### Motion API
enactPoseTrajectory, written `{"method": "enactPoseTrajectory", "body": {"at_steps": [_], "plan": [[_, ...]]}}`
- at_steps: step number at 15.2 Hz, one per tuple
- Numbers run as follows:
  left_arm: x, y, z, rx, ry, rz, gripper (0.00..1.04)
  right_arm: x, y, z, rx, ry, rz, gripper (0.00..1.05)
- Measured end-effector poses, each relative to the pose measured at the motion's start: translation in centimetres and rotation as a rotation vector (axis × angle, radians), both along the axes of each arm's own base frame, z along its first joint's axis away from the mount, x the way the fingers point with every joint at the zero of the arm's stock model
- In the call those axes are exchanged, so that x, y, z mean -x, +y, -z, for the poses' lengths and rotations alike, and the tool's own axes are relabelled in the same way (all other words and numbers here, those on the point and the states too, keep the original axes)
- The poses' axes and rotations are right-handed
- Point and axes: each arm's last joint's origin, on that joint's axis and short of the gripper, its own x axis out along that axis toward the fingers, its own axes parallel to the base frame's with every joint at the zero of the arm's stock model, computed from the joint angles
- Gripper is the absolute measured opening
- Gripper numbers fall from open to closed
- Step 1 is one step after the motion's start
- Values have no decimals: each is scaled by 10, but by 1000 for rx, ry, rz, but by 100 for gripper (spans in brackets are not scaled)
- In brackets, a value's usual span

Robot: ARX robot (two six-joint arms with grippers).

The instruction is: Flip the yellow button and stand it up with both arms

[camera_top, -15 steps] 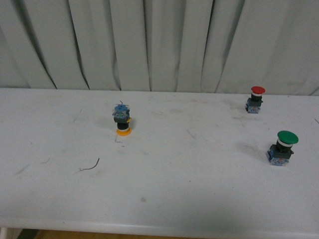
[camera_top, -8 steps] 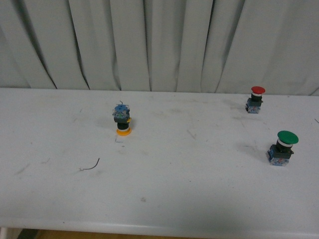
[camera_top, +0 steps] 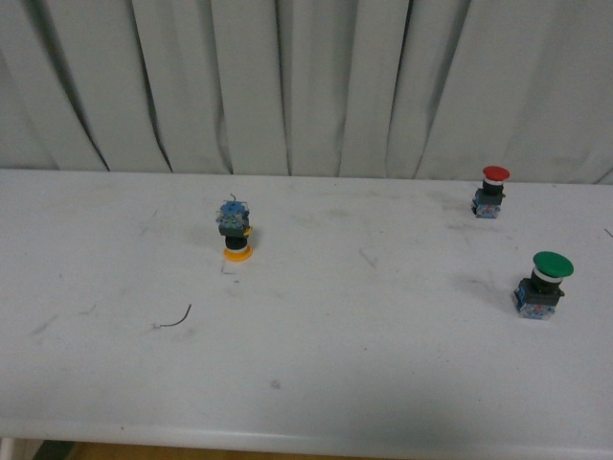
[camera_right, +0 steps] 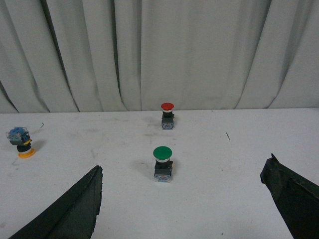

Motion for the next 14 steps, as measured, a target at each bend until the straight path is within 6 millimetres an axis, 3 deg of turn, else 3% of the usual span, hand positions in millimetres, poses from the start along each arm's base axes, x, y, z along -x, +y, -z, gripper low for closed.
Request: {"method": "enactPoseTrajectory", "body": {"at_steps": [5,7,9,12,14], "plan": [[0,0,0,0,0,0,98,0,0,0,0,0,0,98],[-2,-3,-3,66,272,-195,98,0,0,0,0,0,0,98],[-5,6,-20,139,187,-327,98,0,0,0,0,1,0,98],[-32,17,-33,151,140,-266,98,0,0,0,0,0,0,98],[-76,21,-45,116,113,-160,98,0,0,0,0,0,0,98]]}}
